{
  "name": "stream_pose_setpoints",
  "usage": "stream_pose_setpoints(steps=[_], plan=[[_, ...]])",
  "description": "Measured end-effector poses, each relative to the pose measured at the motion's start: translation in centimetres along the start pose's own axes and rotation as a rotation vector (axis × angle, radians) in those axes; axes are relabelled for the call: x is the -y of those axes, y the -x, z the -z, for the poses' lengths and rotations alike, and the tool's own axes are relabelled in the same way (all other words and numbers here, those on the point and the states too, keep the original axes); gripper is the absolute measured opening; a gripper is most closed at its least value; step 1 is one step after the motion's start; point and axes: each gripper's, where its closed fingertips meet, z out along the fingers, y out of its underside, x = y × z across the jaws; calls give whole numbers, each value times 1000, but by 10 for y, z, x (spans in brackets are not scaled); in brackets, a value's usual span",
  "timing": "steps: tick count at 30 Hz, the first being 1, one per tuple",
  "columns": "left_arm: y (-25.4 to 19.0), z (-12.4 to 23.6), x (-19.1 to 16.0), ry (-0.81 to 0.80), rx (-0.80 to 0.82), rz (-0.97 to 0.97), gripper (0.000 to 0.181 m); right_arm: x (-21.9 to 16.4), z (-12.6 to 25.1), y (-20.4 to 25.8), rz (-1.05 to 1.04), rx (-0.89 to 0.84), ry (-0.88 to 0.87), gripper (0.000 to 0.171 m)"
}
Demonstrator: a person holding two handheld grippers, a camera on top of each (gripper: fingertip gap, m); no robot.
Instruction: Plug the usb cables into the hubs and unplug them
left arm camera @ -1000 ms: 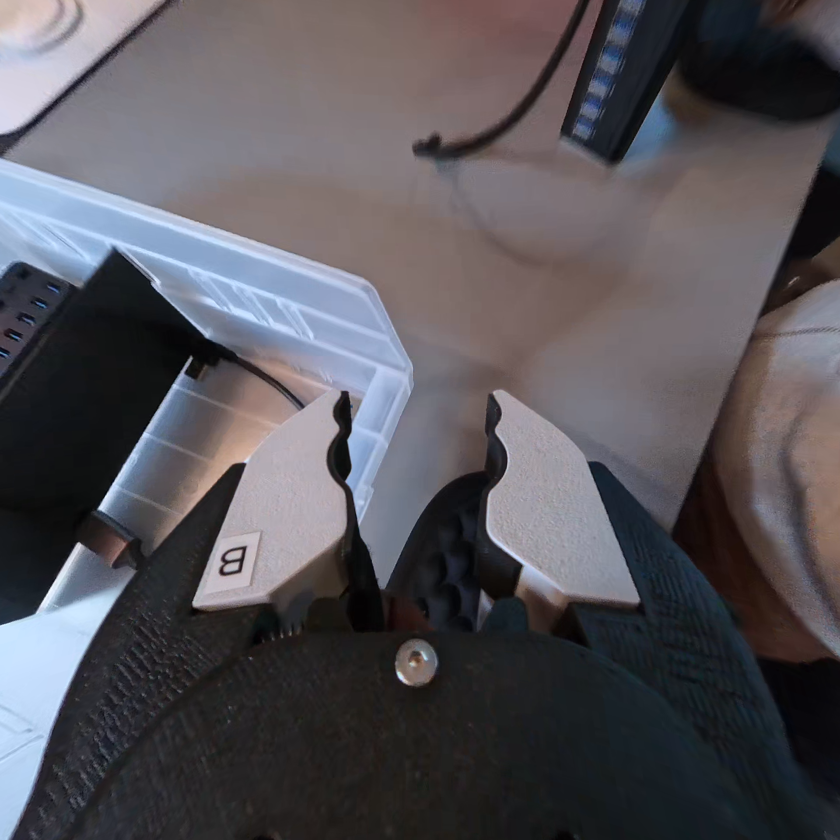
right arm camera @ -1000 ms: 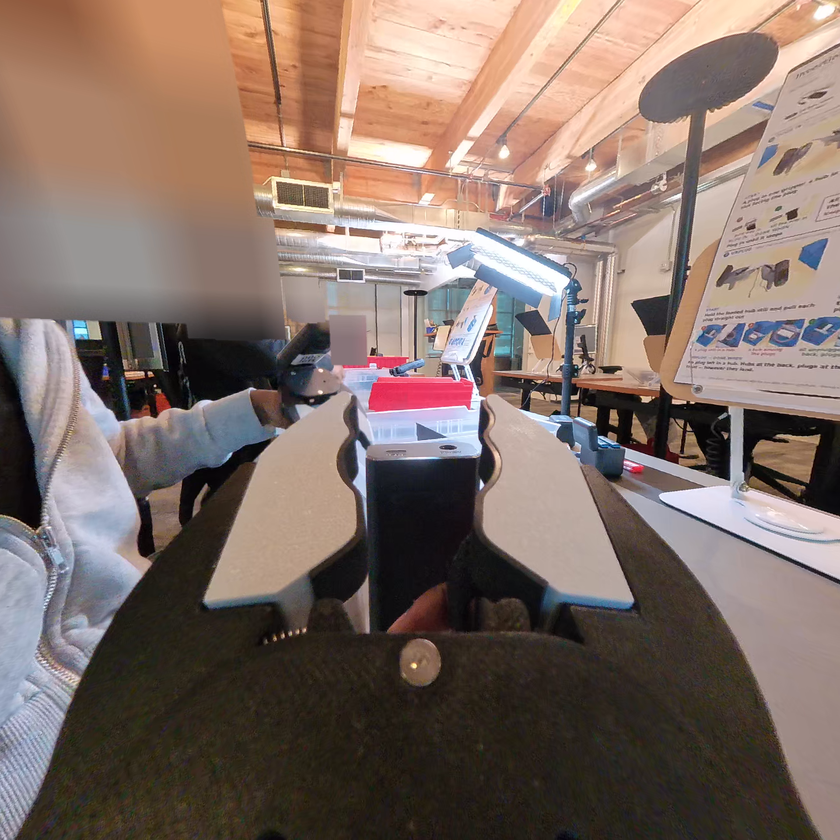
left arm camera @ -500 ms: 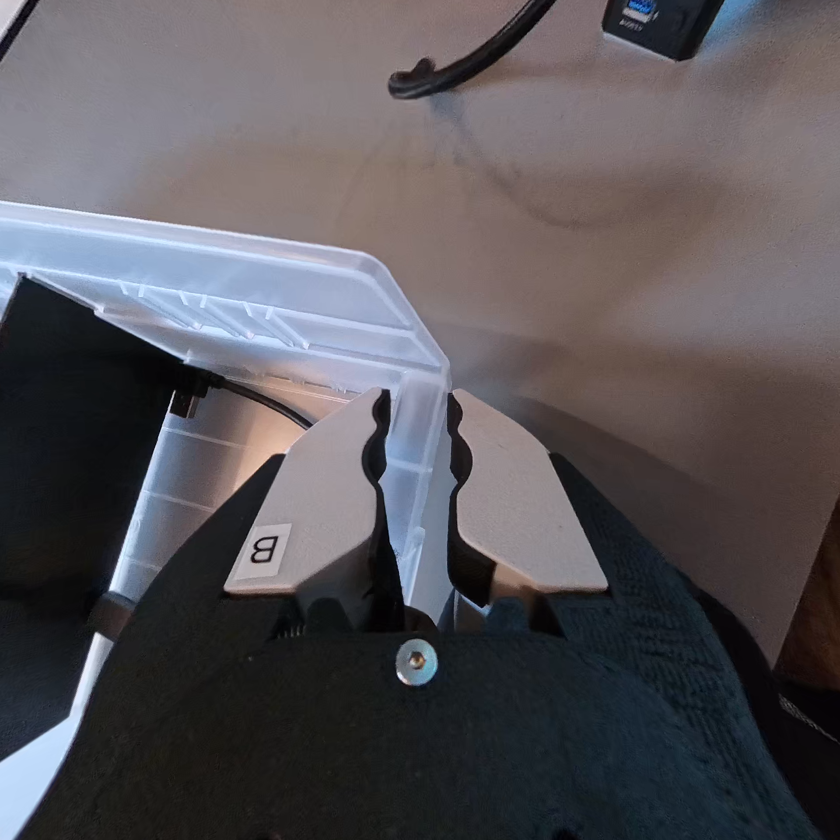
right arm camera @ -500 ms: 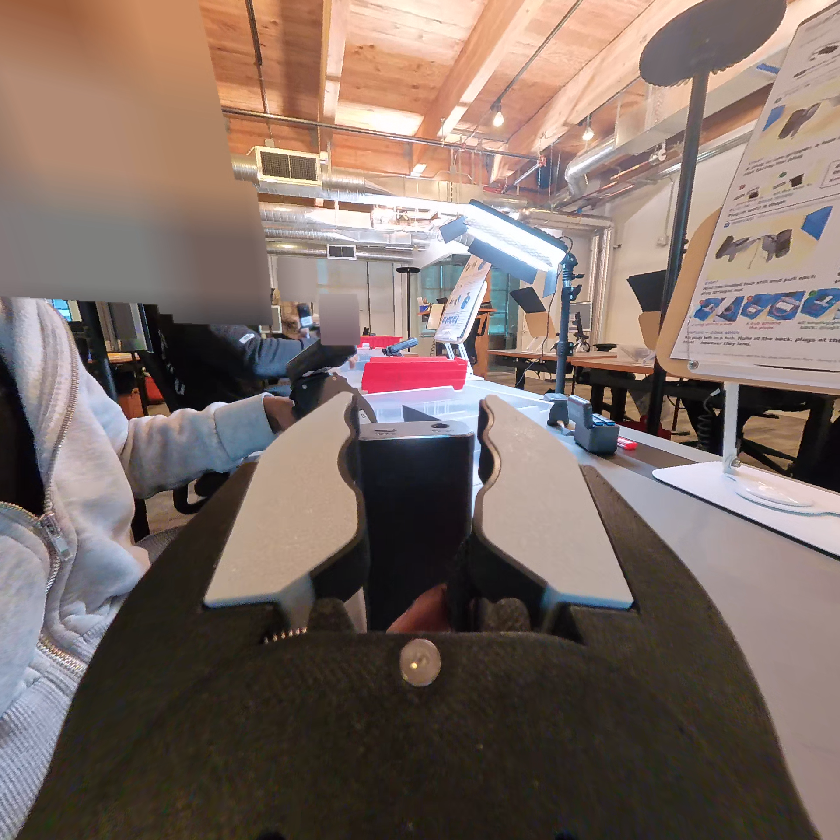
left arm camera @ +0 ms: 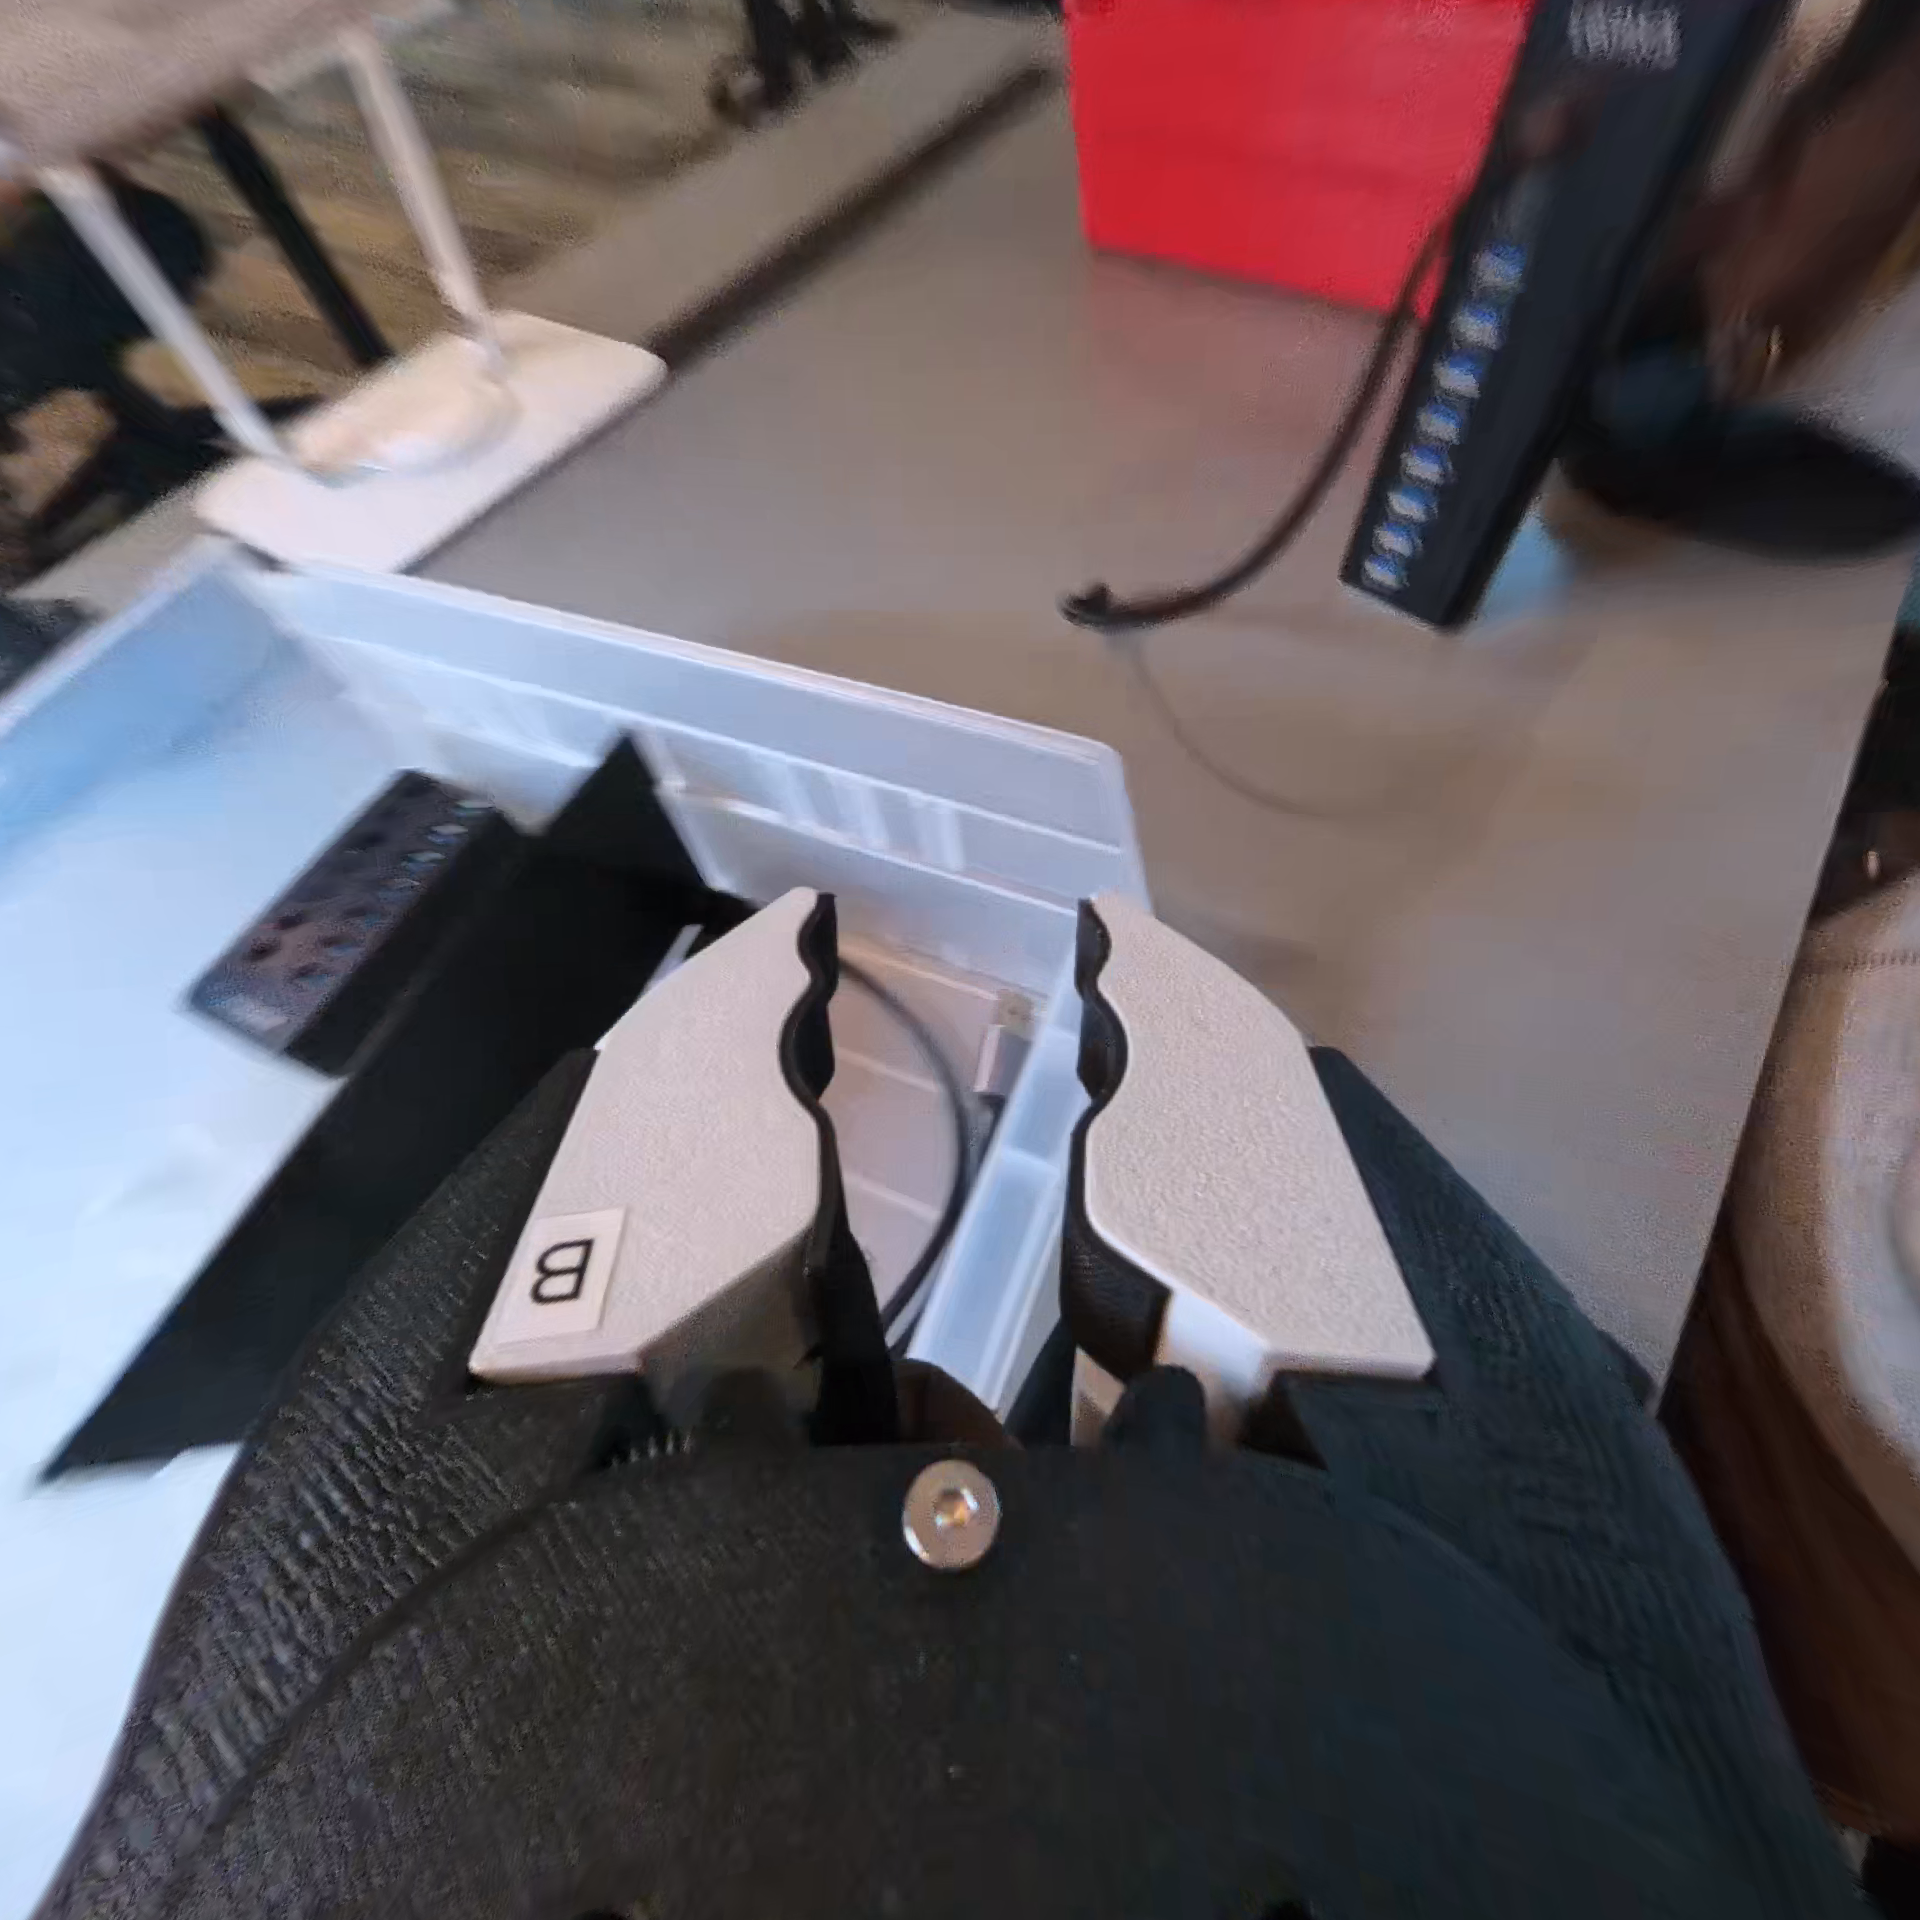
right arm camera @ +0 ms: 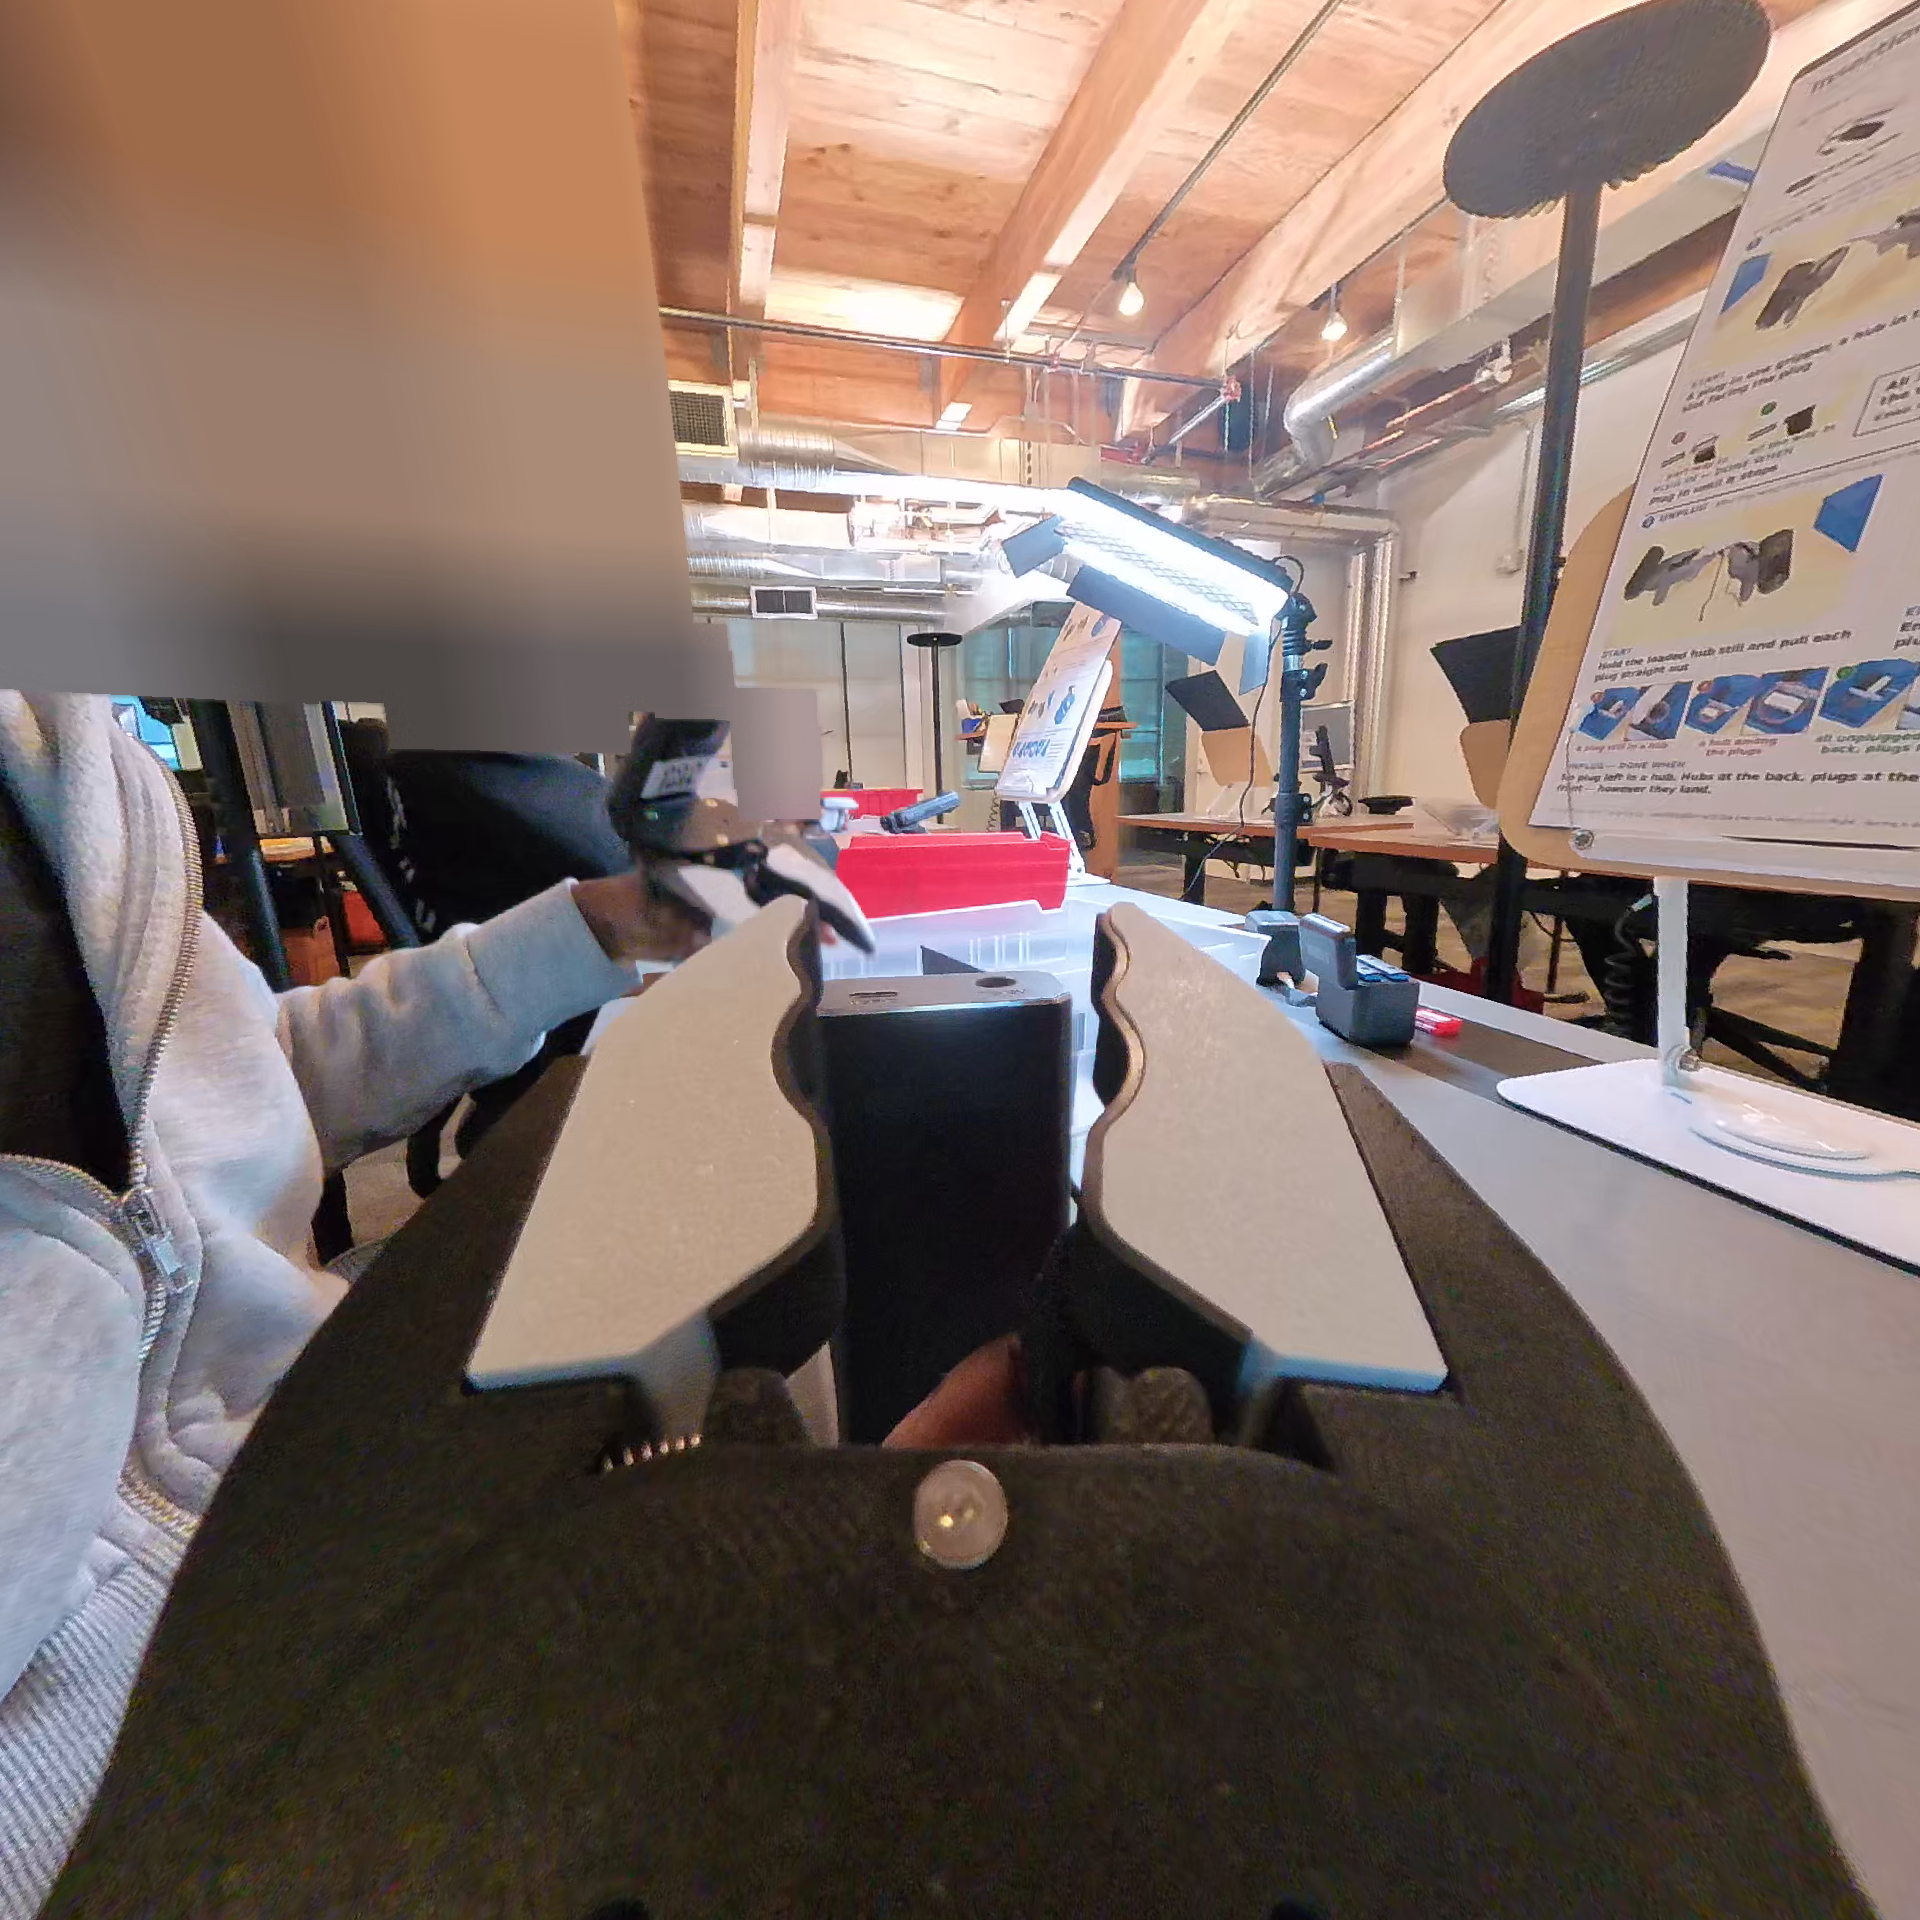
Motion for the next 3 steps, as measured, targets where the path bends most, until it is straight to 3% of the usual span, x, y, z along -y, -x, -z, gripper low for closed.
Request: stream_pose_setpoints(steps=[1,3], plan=[[15,15,4,-15,43,29,45,0,0,-1,-2,-3,2,50],[40,38,-6,83,128,39,47,-2,0,-1,-2,-5,8,50]])
